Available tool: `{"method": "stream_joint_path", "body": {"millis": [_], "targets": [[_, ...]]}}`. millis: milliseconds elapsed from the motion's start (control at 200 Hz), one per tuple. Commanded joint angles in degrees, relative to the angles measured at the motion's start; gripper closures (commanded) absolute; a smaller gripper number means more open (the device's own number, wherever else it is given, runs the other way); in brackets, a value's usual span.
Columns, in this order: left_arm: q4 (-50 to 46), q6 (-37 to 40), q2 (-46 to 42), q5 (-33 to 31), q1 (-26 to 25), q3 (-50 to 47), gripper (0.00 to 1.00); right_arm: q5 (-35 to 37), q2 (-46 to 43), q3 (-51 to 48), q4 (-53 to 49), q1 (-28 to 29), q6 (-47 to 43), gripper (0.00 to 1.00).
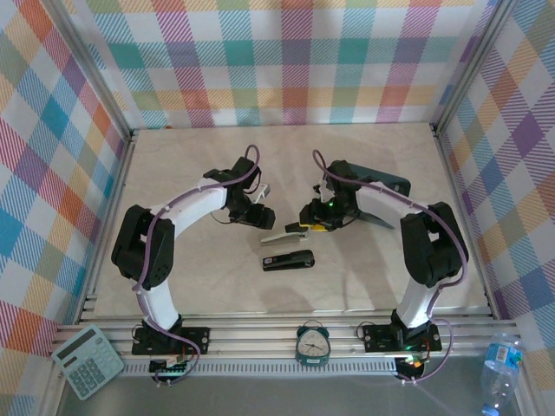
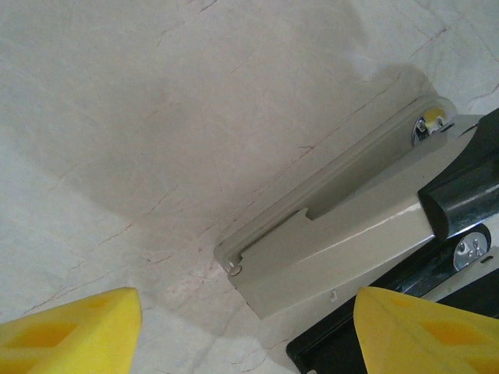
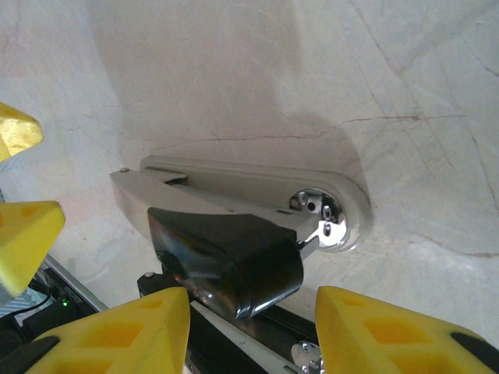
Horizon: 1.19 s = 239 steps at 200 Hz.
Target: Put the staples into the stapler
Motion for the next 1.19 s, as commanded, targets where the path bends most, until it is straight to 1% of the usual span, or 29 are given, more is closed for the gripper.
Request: {"method": "stream_joint_path", "body": {"millis": [0,230,420,450,525,665,720,820,935,1040,1130,1190], "targets": [[2.48,-1.98,-1.18,1.78,0.52,0.06,0.27,1.04,2.40,1.21,-1.80,0.06,-1.08,0.58],[2.41,-1.98,-0.19,1.18,0.60,0.31,0.27,6.59,7.09,-0.99,-3.12,0.07,-1.34,0.63],[2.23,-1.96,0.39,1.26,0.58,0.76,0.26,6.77,7.04,-2.49,-2.41,0.05,-1.50,0.63],[2.25,-1.97,0.47,1.27,0.58,1.05,0.25,6.39,6.28,-2.40,-2.05,0.01,-1.44,0.61],[2.53,-2.23,0.26,1.73,0.58,2.02,0.24,5.74,3.38,-1.37,-1.94,-0.12,-1.39,0.51],[4.29,-3.04,-0.81,2.47,0.58,3.64,0.21,5.65,-2.94,1.57,-3.22,-1.57,-2.06,0.45],[4.59,-3.26,-0.88,2.57,0.58,4.47,0.20,5.51,-5.10,1.82,-3.49,-2.93,-2.14,0.42],[5.16,-3.95,-0.63,2.58,0.60,5.64,0.19,5.44,-7.82,1.33,-4.52,-6.62,-2.87,0.41],[6.14,-5.22,-0.72,1.59,0.58,5.87,0.17,8.73,-10.46,-0.15,-6.63,-11.14,-5.26,0.41],[9.21,-5.79,-3.02,-3.70,0.83,3.57,0.14,14.34,-15.11,-3.07,-5.27,-15.34,-7.62,0.39],[12.82,-6.84,-6.36,-8.48,2.04,0.56,0.12,19.79,-19.37,-5.96,-1.93,-19.64,-9.69,0.36],[15.64,-6.78,-9.36,-13.57,2.99,-2.52,0.08,21.59,-21.48,-7.89,0.41,-22.75,-10.50,0.35]]}}
